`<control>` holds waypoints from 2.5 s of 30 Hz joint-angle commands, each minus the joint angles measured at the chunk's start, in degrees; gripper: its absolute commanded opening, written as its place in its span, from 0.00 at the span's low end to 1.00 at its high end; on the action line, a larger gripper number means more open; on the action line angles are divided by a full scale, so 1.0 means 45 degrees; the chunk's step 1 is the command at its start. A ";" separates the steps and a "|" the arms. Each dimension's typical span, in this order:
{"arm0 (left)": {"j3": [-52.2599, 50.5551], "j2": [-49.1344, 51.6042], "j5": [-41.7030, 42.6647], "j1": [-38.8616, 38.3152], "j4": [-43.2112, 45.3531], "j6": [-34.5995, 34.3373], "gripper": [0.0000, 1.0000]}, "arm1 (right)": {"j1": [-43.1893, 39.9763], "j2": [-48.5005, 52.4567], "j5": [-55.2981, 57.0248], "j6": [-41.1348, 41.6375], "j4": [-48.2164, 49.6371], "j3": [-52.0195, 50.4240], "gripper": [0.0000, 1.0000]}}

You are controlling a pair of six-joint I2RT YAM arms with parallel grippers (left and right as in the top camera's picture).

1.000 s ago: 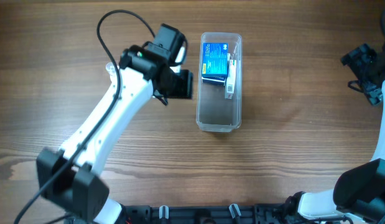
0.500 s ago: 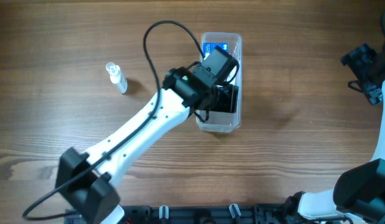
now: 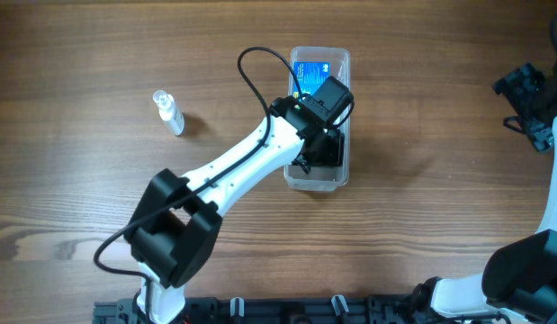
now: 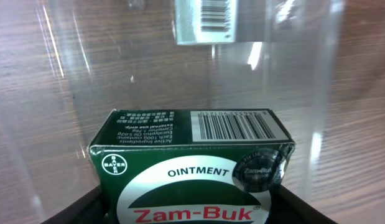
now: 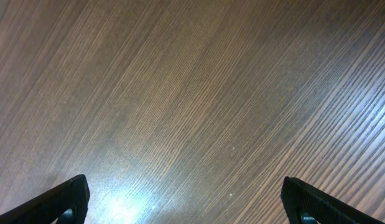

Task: Pack container
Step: 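Carry the Zam-Buk box into the container's near end and release, then move the left gripper to the white bottle and grasp it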

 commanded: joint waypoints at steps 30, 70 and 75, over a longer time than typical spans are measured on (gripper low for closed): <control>0.4381 0.0209 -0.0865 0.1195 -0.2963 0.1409 0.85 | -0.0039 0.0146 0.0223 0.0204 0.0029 -0.0053 1.00; 0.4755 0.1885 -0.3031 0.9549 -0.6392 0.5697 1.00 | -0.0039 0.0146 0.0223 0.0204 0.0029 -0.0053 1.00; 0.4750 0.2098 -0.1909 0.9612 -0.5751 0.6033 0.99 | -0.0039 0.0146 0.0223 0.0204 0.0029 -0.0053 1.00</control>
